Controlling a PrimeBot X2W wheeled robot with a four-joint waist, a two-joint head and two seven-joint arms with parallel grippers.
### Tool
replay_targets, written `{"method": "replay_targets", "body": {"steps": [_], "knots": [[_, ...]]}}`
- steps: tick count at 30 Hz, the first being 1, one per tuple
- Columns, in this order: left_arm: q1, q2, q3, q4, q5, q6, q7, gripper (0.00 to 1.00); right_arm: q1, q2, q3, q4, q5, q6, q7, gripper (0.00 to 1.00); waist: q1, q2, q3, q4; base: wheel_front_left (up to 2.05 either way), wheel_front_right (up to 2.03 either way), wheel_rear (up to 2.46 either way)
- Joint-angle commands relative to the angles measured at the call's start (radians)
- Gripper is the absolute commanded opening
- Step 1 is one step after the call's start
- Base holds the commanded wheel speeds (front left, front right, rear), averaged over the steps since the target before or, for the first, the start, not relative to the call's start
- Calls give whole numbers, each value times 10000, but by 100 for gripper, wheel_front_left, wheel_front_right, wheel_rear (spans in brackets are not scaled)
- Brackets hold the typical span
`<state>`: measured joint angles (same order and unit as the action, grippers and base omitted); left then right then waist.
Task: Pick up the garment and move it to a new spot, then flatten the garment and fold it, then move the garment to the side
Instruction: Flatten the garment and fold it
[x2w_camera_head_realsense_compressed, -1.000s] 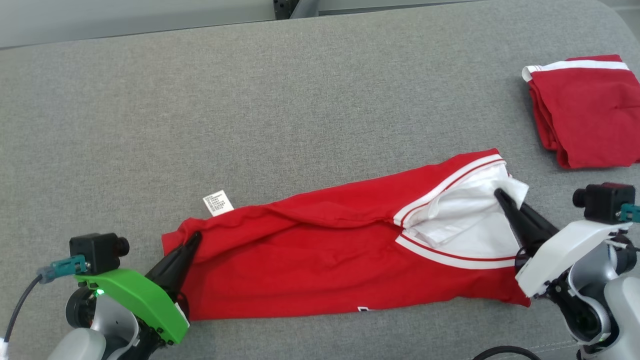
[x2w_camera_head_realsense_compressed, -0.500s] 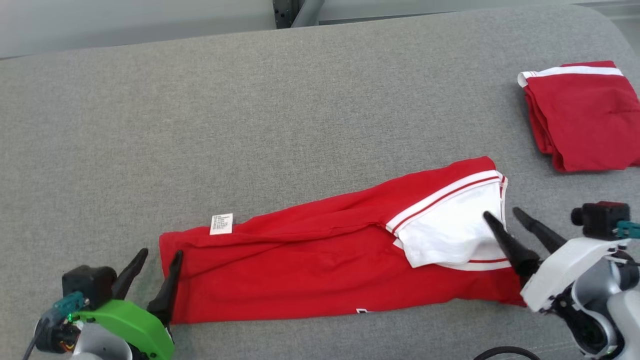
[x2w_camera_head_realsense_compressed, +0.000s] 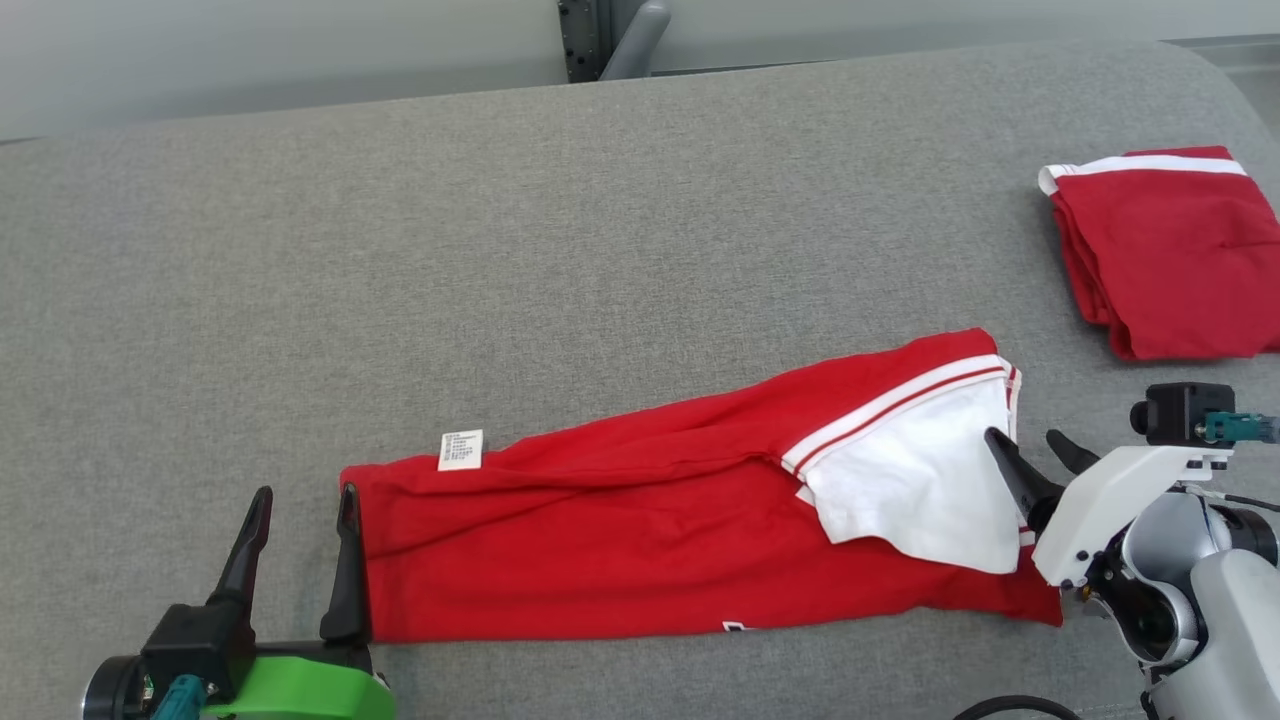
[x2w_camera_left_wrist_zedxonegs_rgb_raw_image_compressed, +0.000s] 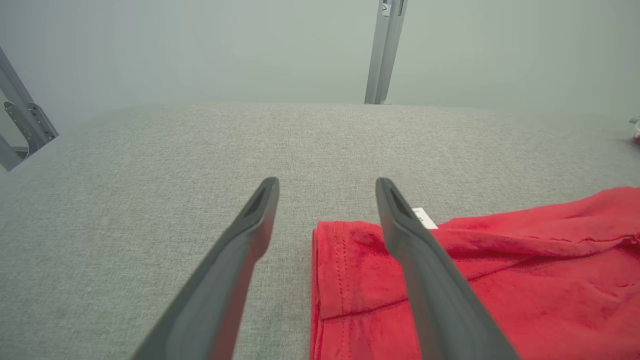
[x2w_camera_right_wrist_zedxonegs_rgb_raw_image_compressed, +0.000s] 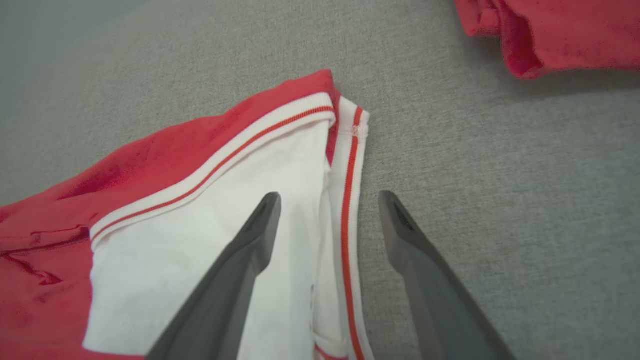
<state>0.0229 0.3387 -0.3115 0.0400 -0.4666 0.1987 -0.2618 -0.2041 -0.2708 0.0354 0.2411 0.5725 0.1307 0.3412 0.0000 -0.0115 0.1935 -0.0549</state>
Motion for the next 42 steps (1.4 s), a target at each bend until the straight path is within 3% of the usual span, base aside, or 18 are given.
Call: {"method": "replay_targets", "body": {"steps": [1,3,10,11,12,19,26,29,32,37,42], "knots": [[203,-242,299,45,402,-253,-29,100,-259,171,-82,443,-292,-2,-65,100,0,115,-13,255,0,0,0],[325,-818,674,284,908,-744,-28,100,-486,418,-109,1271,-589,-2,-59,100,0,115,-9,424,0,0,0],[433,-1703,1447,801,1650,-1714,-30,100,-679,730,149,2611,-533,-2,104,100,0,115,-53,570,0,0,0],[460,-1817,1579,852,1777,-1844,-30,100,-698,773,191,2789,-383,-2,153,14,0,115,-76,570,0,0,0],[477,-1929,1708,895,1889,-1981,-31,100,-721,801,319,2894,-262,0,157,0,0,115,-106,561,0,0,0],[655,-2480,2318,1266,2475,-2784,-31,100,-1411,213,271,3033,1044,-9,187,0,0,115,-340,185,0,0,0],[716,-2758,2534,1596,2736,-3137,-32,100,-1581,-1474,-430,2697,1932,-6,516,0,0,115,-694,50,0,0,0],[770,-2808,2462,1623,2783,-3200,-32,100,-1346,-2141,-660,2052,2074,-6,677,0,0,115,-792,133,0,0,0],[882,-2844,2289,1751,2912,-3226,-32,100,-1130,-2362,-567,866,2257,0,979,0,0,115,-827,158,0,0,0],[650,-2857,2184,1791,3055,-3287,-32,100,-619,-1846,537,-1686,2152,0,1688,0,0,115,-624,233,0,0,0],[192,-2870,1981,1830,3182,-3298,-32,100,-535,-335,2379,-2538,1245,0,1789,0,0,115,-189,402,0,0,0]]}}
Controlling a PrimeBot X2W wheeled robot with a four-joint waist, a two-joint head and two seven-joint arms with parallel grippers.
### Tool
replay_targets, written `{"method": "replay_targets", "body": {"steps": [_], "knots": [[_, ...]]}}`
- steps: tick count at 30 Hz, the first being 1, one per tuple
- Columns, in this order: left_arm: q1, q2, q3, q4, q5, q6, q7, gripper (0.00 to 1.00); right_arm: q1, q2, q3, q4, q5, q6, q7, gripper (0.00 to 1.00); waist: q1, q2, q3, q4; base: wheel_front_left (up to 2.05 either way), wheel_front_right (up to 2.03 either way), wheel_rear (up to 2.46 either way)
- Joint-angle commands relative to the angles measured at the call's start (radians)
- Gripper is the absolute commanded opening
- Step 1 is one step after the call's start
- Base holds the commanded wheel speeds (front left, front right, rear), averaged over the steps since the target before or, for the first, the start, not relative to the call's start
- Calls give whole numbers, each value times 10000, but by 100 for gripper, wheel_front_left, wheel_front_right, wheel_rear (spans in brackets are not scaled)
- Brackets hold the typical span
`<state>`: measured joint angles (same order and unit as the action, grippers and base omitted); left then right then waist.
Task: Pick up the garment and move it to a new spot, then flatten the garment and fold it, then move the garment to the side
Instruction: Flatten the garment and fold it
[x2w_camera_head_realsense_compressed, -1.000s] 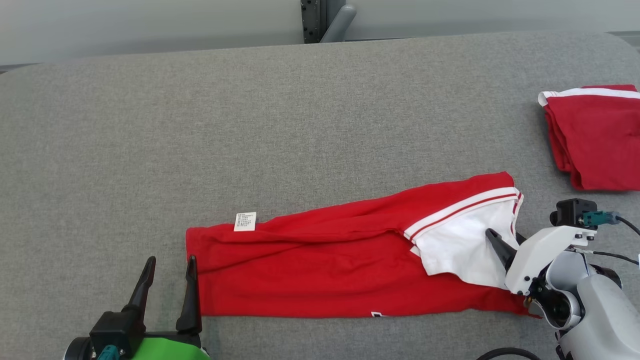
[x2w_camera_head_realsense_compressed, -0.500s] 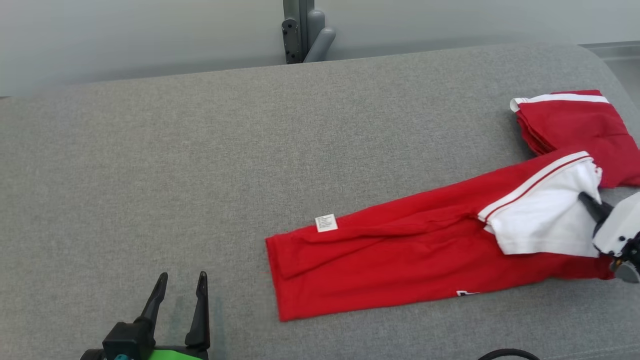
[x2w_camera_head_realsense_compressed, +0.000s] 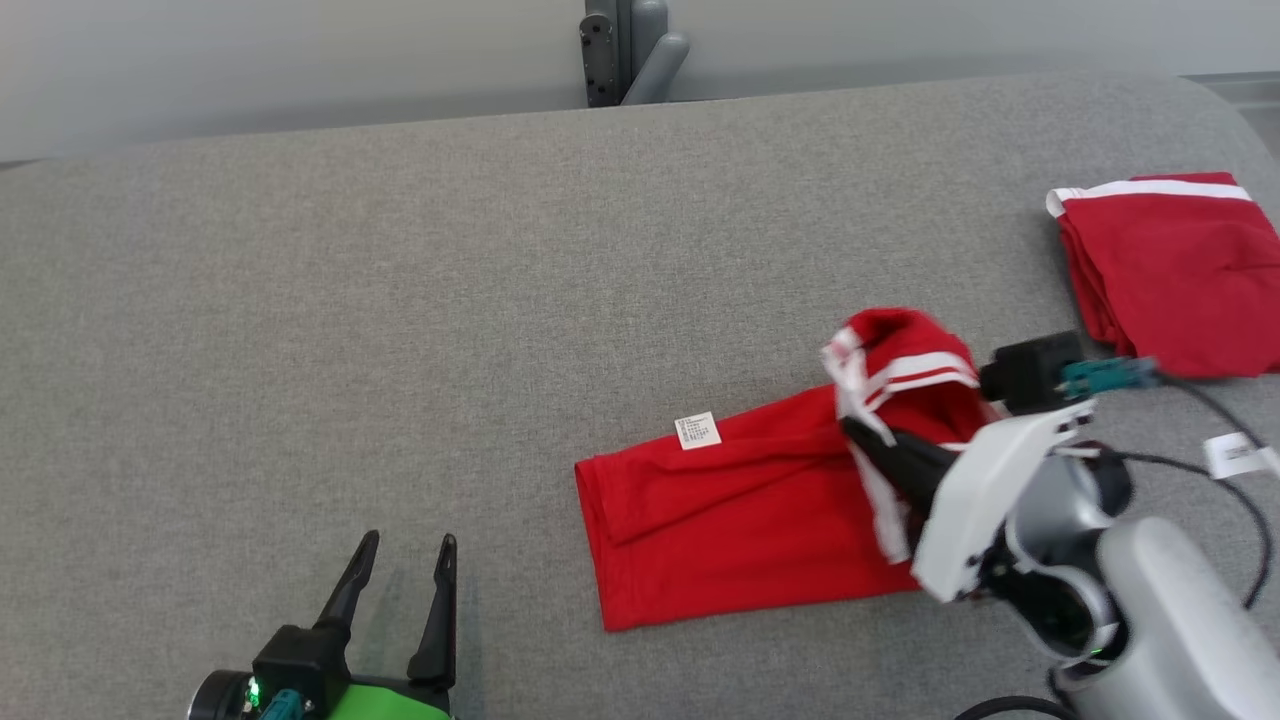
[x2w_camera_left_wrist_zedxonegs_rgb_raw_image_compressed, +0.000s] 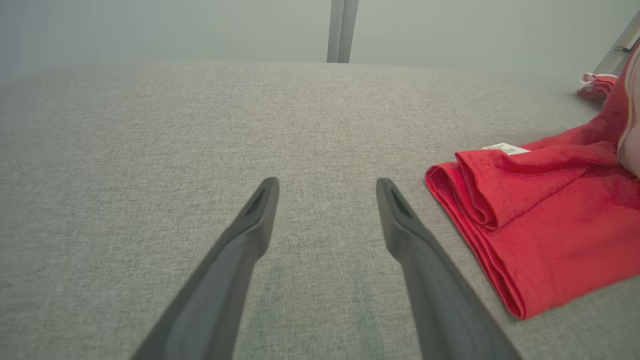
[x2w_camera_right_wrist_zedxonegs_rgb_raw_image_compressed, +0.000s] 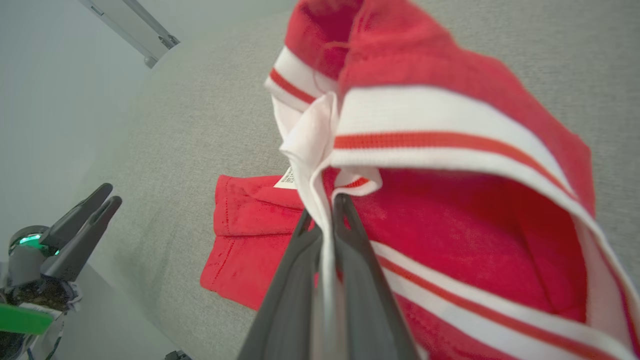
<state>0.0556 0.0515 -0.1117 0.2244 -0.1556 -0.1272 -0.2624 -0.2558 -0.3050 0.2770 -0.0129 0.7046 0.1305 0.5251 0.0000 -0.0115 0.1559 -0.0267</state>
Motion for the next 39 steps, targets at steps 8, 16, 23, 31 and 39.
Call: {"method": "replay_targets", "body": {"steps": [8,16,23,31,39], "knots": [[-579,3,-451,171,131,-49,-27,100,-869,1922,2186,1960,-1391,2,-646,0,0,115,555,564,0,0,0],[-727,1,-393,392,154,-45,-27,100,-1673,2454,3067,3620,-1504,2,-1279,0,0,115,623,908,0,0,0],[-403,2,-283,609,187,-46,-27,100,-1891,2500,3654,3915,-1266,2,-1875,100,0,115,393,727,0,0,0],[333,130,315,561,84,-46,-27,100,-1088,2384,3269,1896,-550,2,-2621,100,0,115,-312,220,0,0,0],[1204,74,787,218,-38,-46,-27,100,617,923,233,-13,-1889,2,-4812,100,0,115,-1176,-75,0,0,0]]}}
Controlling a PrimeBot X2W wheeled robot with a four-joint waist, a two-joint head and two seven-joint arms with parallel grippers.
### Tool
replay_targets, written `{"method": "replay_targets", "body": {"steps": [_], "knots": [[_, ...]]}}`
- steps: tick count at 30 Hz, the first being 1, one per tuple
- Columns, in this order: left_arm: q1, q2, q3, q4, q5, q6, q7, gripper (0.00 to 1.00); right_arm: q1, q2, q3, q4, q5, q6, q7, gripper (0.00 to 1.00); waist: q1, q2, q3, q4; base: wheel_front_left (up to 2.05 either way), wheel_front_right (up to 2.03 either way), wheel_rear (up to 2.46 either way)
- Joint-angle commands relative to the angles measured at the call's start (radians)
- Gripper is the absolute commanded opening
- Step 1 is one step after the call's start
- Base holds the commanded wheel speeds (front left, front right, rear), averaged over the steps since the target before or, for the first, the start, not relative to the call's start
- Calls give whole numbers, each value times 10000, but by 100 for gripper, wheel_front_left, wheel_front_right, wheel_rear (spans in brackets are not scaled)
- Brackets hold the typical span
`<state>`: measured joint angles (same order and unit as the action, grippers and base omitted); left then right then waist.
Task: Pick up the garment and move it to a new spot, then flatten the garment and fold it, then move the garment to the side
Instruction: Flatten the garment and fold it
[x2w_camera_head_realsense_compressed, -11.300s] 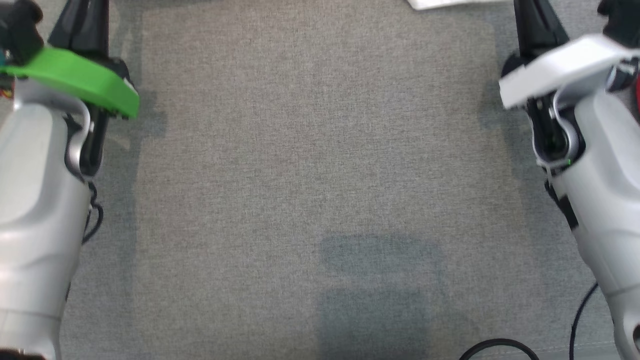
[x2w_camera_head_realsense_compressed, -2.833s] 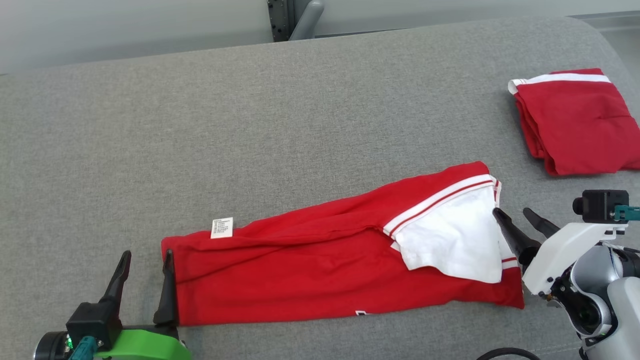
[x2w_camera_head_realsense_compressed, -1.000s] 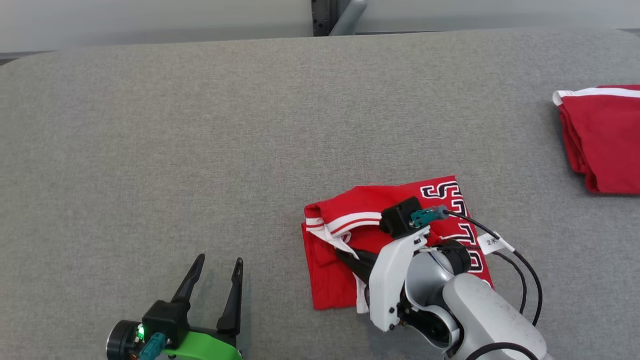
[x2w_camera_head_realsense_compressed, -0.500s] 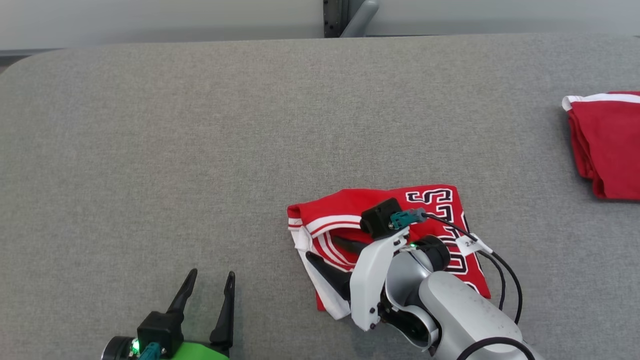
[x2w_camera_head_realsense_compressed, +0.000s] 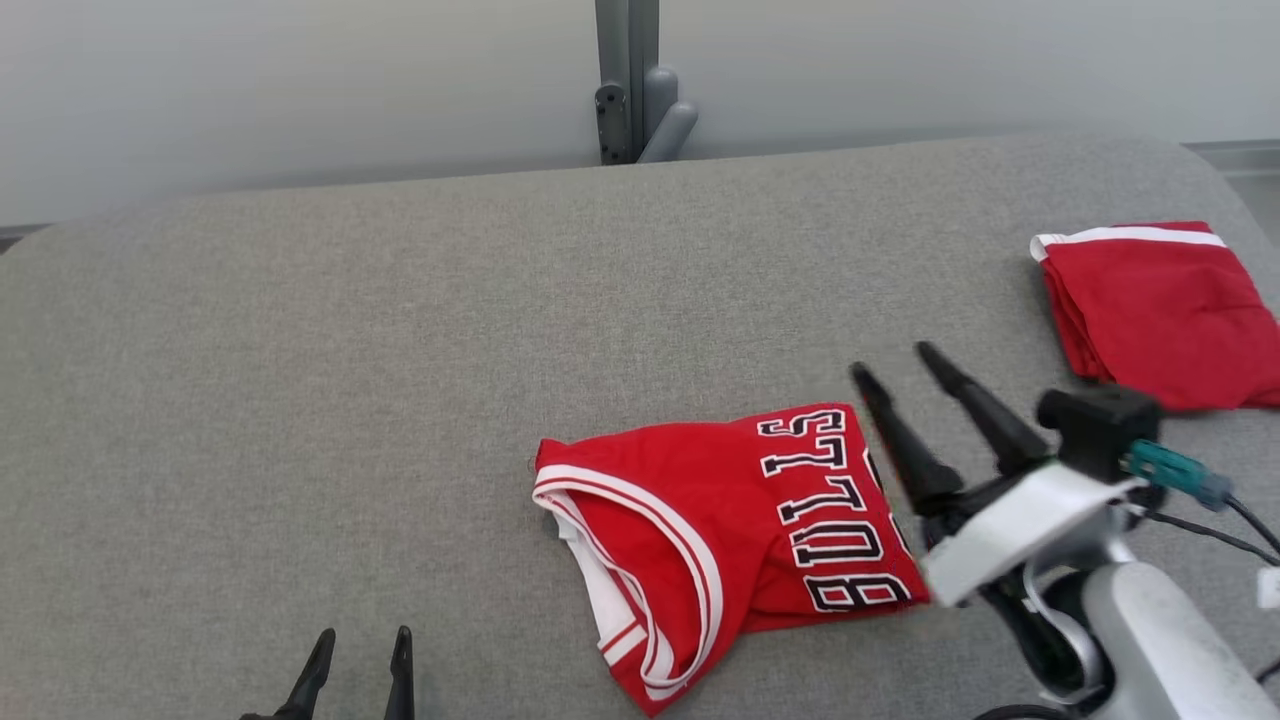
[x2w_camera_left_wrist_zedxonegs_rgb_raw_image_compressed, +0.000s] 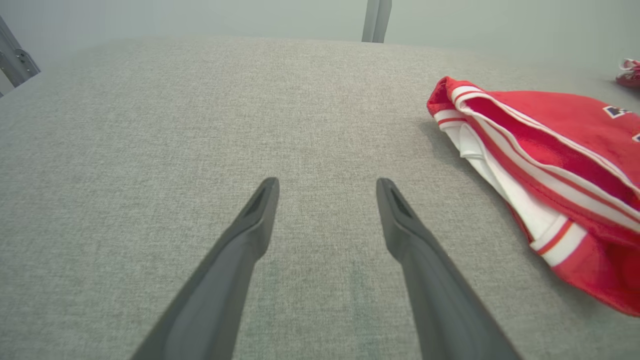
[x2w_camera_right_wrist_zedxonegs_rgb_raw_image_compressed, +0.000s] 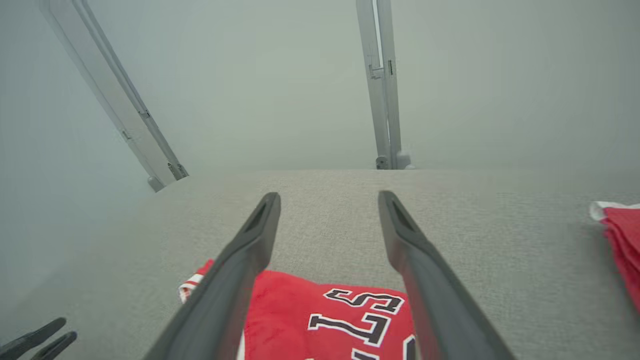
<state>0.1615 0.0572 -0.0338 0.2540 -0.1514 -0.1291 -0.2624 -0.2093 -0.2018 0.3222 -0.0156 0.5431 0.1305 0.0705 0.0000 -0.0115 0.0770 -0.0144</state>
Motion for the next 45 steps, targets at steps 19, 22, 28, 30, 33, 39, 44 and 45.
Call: {"method": "replay_targets", "body": {"steps": [19,22,28,30,33,39,44,45], "knots": [[145,-55,-518,-348,-601,33,-27,100,3075,1141,-4648,1491,-5051,-6,-3359,100,0,115,-724,108,0,0,0],[190,-56,-510,-354,-602,50,-27,100,3126,1285,-4493,1300,-5085,-6,-3360,100,0,115,-708,78,0,0,0],[79,-57,-558,-340,-601,52,-26,100,2978,1413,-3594,969,-4883,-6,-3360,0,0,115,-638,124,0,0,0],[22,-57,-583,-346,-597,58,-26,100,2939,1407,-3356,1093,-4956,-6,-3360,0,0,115,-589,149,0,0,0],[-237,-56,-731,-378,-555,55,-27,100,2548,1373,-1952,1758,-5159,-8,-3362,0,0,115,-267,304,0,0,0],[-643,-56,-779,-395,-402,32,-27,100,1544,1394,156,3212,-5148,-6,-3362,0,0,115,330,512,0,0,0],[-939,-55,-801,-331,-312,4,-27,100,717,1363,1742,4296,-5073,-6,-3361,0,0,115,725,766,0,0,0],[-959,-55,-806,-312,-306,-1,-27,100,625,1315,2043,4522,-5005,-6,-3361,0,0,115,754,822,0,0,0]]}}
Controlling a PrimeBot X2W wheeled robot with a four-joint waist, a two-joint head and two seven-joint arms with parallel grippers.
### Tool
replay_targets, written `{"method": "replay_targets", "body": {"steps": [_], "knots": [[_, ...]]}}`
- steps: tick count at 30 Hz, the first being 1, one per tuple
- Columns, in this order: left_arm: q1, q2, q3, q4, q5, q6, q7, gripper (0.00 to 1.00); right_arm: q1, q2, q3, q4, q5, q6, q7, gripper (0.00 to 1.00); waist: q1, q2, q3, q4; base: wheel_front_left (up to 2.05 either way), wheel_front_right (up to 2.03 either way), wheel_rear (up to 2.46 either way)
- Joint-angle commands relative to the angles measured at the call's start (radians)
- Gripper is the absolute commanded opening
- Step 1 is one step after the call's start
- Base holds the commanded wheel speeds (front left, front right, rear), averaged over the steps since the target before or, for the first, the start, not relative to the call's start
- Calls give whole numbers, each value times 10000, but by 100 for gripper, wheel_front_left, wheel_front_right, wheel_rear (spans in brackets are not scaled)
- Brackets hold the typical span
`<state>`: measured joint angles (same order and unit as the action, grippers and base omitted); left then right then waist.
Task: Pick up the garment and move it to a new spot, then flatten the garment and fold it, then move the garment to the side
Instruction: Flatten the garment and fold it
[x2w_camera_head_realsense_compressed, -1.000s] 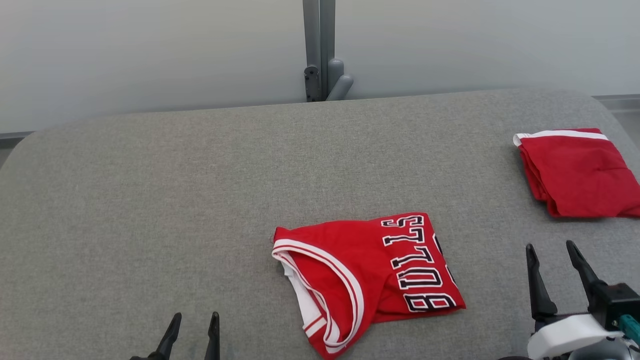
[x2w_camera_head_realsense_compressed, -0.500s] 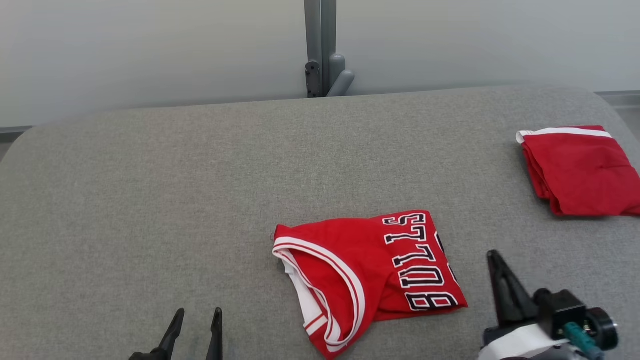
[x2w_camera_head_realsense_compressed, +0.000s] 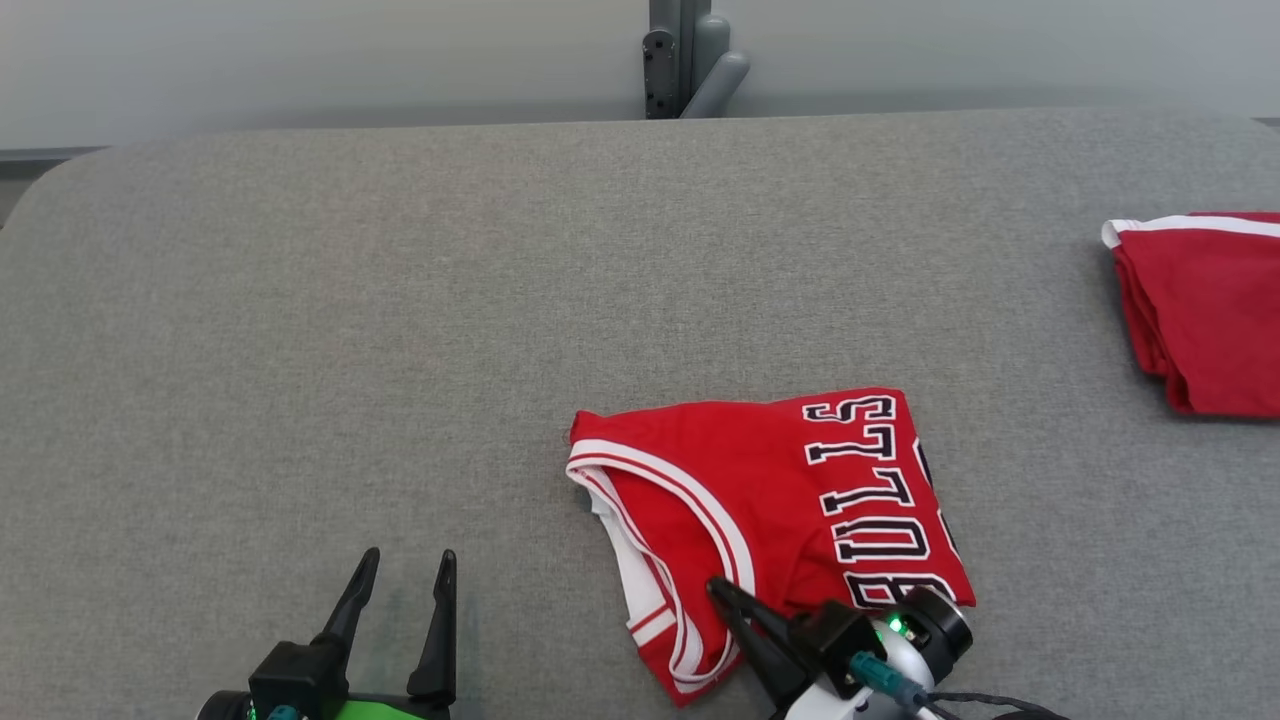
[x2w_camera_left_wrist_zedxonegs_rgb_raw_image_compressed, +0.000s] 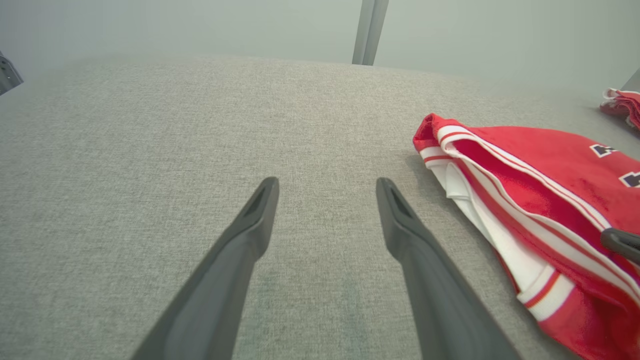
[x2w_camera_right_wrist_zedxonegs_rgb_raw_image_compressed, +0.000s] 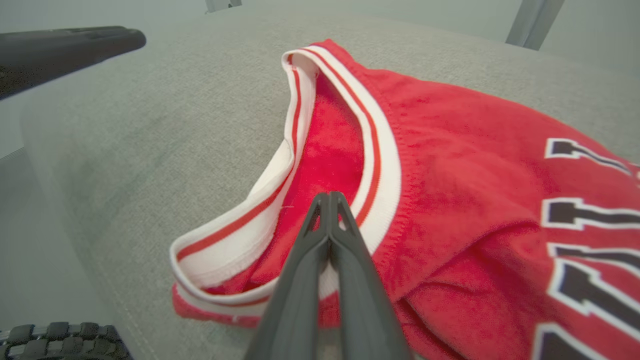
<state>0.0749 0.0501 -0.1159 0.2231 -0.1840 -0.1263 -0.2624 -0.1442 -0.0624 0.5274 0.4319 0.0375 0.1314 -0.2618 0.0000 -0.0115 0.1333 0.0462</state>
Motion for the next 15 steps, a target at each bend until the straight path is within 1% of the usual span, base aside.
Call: {"method": "replay_targets", "body": {"steps": [1,6,10,15], "knots": [[-117,16,9,9,29,-32,-26,100,-130,-138,231,243,91,-16,-40,0,0,115,238,281,0,0,0],[-305,16,-21,61,-49,-41,-26,100,-811,-269,1277,1356,439,-16,-31,0,0,115,419,566,0,0,0],[-333,14,-53,111,-81,-47,-27,100,-1345,-235,1873,1831,715,-16,-28,0,0,115,458,688,0,0,0],[-382,16,-95,155,-89,-53,-26,100,-1834,-117,2373,2257,1084,-14,-14,0,0,115,460,785,0,0,0]]}}
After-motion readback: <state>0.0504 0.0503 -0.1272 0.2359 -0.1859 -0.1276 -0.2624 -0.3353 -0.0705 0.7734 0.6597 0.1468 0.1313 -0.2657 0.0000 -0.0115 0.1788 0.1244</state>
